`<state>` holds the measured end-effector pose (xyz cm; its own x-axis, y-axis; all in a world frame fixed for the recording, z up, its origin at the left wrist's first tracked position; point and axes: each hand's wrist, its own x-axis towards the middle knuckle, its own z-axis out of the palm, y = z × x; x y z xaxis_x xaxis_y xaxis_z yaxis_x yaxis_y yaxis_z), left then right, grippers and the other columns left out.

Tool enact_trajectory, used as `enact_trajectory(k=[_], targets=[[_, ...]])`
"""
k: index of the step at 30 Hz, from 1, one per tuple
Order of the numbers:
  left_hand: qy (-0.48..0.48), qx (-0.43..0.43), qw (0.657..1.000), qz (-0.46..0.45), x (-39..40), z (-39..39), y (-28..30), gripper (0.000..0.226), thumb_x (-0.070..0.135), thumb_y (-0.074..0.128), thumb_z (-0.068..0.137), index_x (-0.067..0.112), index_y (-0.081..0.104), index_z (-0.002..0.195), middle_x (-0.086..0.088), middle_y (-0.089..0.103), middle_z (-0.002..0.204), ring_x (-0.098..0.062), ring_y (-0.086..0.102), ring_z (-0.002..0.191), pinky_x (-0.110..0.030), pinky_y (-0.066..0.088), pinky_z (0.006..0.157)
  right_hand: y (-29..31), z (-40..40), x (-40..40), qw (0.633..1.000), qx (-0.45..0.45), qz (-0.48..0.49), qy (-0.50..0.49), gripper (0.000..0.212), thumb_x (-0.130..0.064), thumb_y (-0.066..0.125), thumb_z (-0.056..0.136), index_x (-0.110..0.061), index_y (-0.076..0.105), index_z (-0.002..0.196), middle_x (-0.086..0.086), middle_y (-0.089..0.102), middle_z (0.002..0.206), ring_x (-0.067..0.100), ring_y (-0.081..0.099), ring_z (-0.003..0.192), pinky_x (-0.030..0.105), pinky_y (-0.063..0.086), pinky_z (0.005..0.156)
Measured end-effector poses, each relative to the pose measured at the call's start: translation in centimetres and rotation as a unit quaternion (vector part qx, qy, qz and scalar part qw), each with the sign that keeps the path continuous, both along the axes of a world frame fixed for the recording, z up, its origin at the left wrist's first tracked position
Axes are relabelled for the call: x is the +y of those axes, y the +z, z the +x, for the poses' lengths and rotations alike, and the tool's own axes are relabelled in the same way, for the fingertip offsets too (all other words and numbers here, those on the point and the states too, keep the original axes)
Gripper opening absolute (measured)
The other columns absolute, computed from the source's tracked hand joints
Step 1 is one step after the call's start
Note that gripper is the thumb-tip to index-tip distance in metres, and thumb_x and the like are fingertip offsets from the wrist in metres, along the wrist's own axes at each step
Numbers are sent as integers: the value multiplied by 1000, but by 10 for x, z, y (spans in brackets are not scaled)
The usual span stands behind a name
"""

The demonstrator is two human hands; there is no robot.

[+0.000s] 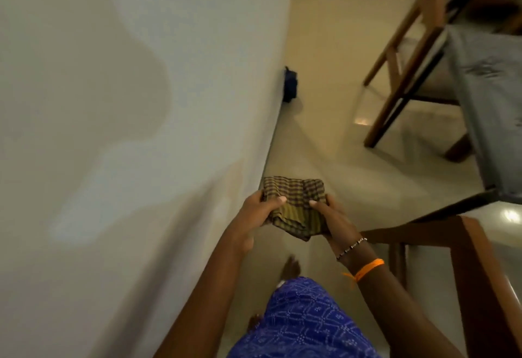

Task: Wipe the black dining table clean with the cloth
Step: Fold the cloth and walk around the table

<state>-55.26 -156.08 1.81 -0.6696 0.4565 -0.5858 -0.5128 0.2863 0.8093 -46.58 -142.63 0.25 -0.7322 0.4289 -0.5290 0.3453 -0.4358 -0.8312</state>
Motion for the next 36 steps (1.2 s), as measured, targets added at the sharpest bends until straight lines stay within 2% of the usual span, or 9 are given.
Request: enact_trajectory(k=[3, 7, 14, 19, 22, 27, 31, 33, 36], targets=[[-62, 1, 998, 7, 60, -45, -5, 26, 20, 64, 86, 16, 59, 110, -5, 67, 107, -15, 65, 93, -20, 53, 69, -10, -31, 49, 998, -2, -20, -57, 16, -4, 45, 95, -14, 56, 100, 8, 63, 102, 16, 62, 84, 27, 53, 68], [-116, 18, 993, 7, 151, -94, 4, 25, 16, 64, 85, 14, 59, 109, 0, 67, 98, -8, 64, 83, -14, 51, 61, -7, -70, 126, 991, 7, -27, -129, 24, -4, 45, 95, -5, 54, 117, 13, 62, 111, 19, 62, 87, 32, 52, 71], [-228, 29, 973, 27, 303, -152, 15, 43, 10, 62, 86, 14, 49, 127, 3, 64, 99, -5, 61, 86, -12, 51, 64, 11, -105, 259, 967, 15, -3, -253, 17, -9, 46, 95, -14, 57, 107, 6, 65, 102, 16, 63, 85, 28, 54, 60], [-302, 7, 953, 23, 407, -179, 6, 45, 5, 55, 87, 14, 46, 131, -4, 61, 107, -12, 59, 87, -21, 50, 69, 7, -120, 337, 938, -2, 5, -347, 16, -9, 48, 94, -19, 60, 97, 0, 66, 93, 15, 63, 83, 29, 53, 61], [-346, 4, 938, 21, 474, -195, -4, 48, 5, 51, 85, 19, 46, 131, -2, 61, 105, -12, 59, 86, -22, 48, 65, 0, -136, 390, 912, -11, 14, -409, 18, -7, 49, 93, -19, 61, 90, 2, 65, 90, 16, 62, 80, 33, 53, 64], [-414, -1, 910, -1, 583, -216, -2, 56, 1, 42, 84, 20, 40, 138, -11, 55, 126, -15, 55, 92, -22, 46, 64, 2, -158, 470, 865, -34, 8, -501, 18, -5, 47, 93, -18, 60, 89, 6, 64, 94, 22, 61, 83, 40, 51, 75], [-488, 12, 873, 6, 664, -230, -2, 60, 0, 40, 85, 23, 35, 140, 5, 54, 107, -4, 53, 84, -10, 45, 47, 0, -165, 522, 825, -27, 23, -564, 20, -1, 45, 93, -13, 61, 93, 13, 64, 102, 26, 62, 90, 43, 52, 78], [-518, 13, 855, -1, 695, -233, -5, 60, 0, 41, 85, 25, 37, 139, 10, 53, 102, -1, 52, 85, -10, 46, 49, -5, -166, 541, 806, -42, 30, -590, 21, 1, 45, 93, -13, 60, 95, 15, 63, 107, 29, 59, 98, 47, 50, 87], [-548, 20, 836, -7, 730, -233, -12, 53, 2, 44, 87, 27, 42, 134, 7, 57, 109, -4, 55, 93, -16, 46, 59, -14, -168, 564, 780, -58, 40, -621, 26, 4, 45, 92, -17, 60, 91, 11, 63, 102, 26, 59, 97, 38, 51, 82]])
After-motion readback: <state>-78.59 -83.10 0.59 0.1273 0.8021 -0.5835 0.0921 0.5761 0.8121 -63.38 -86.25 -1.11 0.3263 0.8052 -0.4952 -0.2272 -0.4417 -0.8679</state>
